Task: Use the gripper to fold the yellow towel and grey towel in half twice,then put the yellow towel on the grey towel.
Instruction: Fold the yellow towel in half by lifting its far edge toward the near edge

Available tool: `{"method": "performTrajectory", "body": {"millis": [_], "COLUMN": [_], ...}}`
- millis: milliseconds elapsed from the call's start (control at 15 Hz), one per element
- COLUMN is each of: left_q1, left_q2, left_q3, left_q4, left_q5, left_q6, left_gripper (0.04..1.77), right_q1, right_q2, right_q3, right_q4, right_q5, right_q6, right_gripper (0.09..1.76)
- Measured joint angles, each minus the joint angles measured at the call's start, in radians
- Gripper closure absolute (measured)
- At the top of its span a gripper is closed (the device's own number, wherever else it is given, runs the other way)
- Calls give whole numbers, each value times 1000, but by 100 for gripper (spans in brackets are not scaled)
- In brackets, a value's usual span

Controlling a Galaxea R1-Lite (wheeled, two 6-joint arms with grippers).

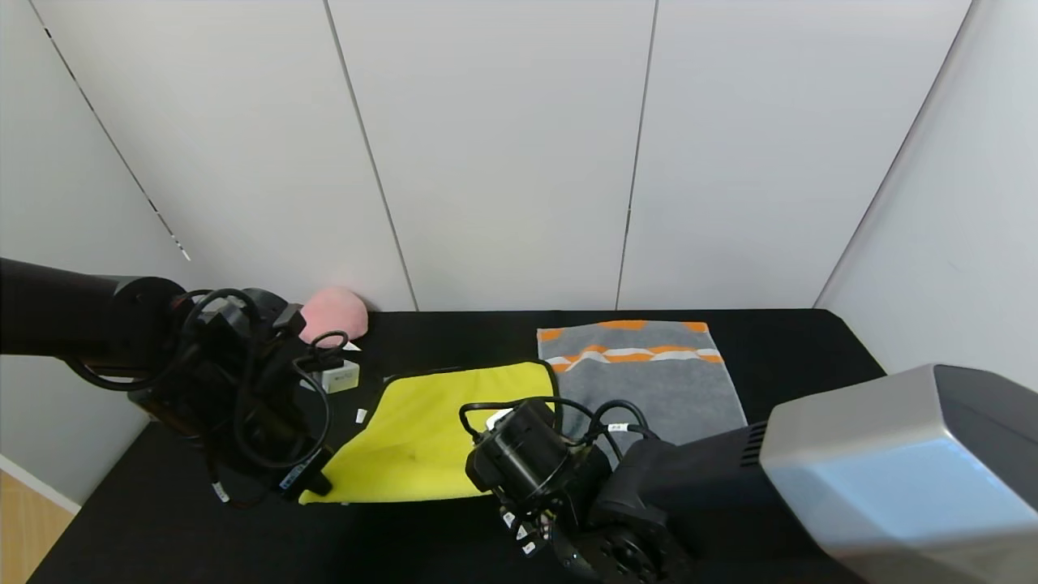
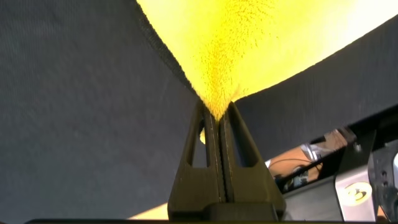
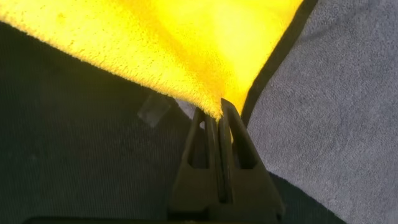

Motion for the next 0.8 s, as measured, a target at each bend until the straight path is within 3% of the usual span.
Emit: {"method": "performTrajectory", "body": {"millis": [467, 800], "left_q1": [3, 4], "left_q2": [-152, -222], "left_q3": [137, 180], "left_q4": [-1, -1], "left_q5": [-37, -78], "left_q6": [2, 0], "left_gripper": [170, 170], "right_q1": [9, 12], "right_q2": [-88, -121], "right_q3": [66, 42], "right_q4": [46, 42], "right_q5": [91, 88], "right_q6": [2, 9], "right_gripper": [174, 174]}}
